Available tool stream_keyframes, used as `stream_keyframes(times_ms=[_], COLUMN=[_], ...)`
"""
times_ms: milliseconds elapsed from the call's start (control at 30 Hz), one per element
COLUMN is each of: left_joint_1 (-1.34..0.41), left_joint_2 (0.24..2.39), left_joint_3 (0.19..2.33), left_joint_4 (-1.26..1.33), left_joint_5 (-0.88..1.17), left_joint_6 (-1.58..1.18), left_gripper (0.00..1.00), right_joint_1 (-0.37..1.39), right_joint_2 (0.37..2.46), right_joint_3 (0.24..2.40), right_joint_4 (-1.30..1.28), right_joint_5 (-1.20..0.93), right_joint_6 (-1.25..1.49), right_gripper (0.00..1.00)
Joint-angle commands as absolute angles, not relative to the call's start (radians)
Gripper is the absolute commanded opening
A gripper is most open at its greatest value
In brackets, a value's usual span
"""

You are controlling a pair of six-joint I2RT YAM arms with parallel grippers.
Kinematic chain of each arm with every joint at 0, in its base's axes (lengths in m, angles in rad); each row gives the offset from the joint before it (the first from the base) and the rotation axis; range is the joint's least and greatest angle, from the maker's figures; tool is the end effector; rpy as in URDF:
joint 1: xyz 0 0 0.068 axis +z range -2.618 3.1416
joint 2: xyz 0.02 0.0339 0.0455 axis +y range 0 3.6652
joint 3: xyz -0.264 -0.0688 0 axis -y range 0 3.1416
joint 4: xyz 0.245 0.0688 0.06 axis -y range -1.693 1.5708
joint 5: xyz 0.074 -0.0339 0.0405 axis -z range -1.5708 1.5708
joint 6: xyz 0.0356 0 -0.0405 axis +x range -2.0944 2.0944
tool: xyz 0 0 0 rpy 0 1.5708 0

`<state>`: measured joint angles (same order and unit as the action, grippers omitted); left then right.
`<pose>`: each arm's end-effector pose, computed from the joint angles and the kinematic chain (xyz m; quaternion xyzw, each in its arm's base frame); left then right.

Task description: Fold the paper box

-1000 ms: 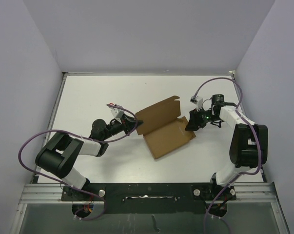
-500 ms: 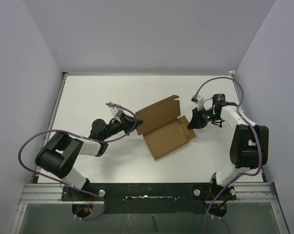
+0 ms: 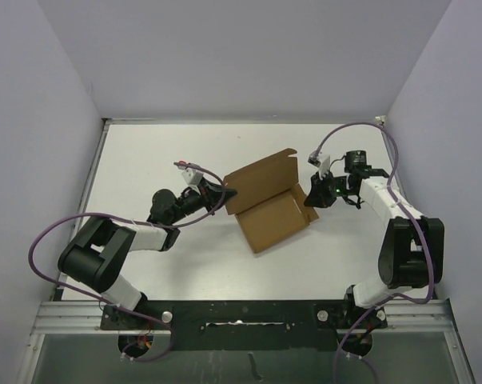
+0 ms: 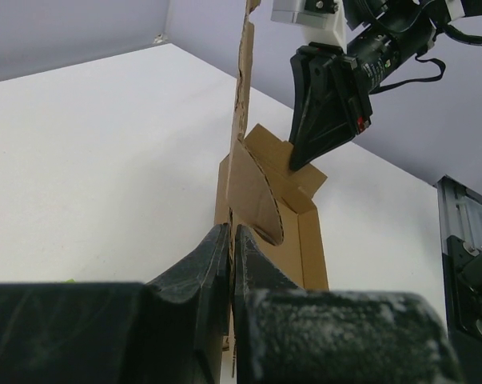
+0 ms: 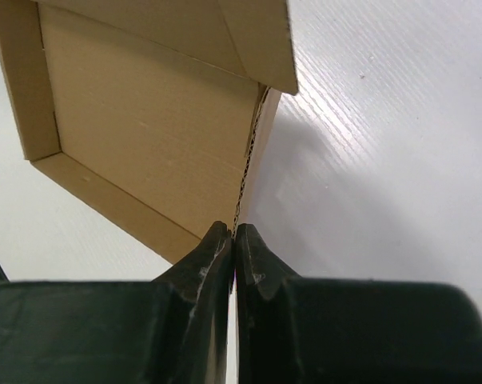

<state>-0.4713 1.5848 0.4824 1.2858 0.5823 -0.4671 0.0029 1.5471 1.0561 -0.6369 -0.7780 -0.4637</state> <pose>0.2493 -0.1490 0.2049 0.2220 0.6120 -0.4967 0.5739 0.3006 0.0259 0.2250 -0.2897 0.8590 0.3138 0.2824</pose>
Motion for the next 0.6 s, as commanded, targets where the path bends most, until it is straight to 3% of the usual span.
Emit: stream_keyframes(times_ms=[0,300,567], left_joint_1=[-0.497,-0.454,-0.413], left_joint_2=[1.560,1.615,1.610], left_joint_3=[0.546,0.605,0.598], left_joint_4=[1.279,1.279,1.276], left_joint_5=[0.581,0.728,0.795], left_joint_6=[-0.414,-0.336,-0.336], left_gripper=[0.00,0.00,0.00], right_joint_1=[0.042,-0.052,-0.125], right_joint_2=[1.493,1.635,1.672], right_joint_3=[1.049,1.084,1.129], right_joint_4=[-0.573,-0.624,-0.725], right_joint_5=[-0.787,-0.979,-1.171], right_joint_6=[-0.450,-0.423,-0.488], right_gripper=[0.00,0.19,0.62])
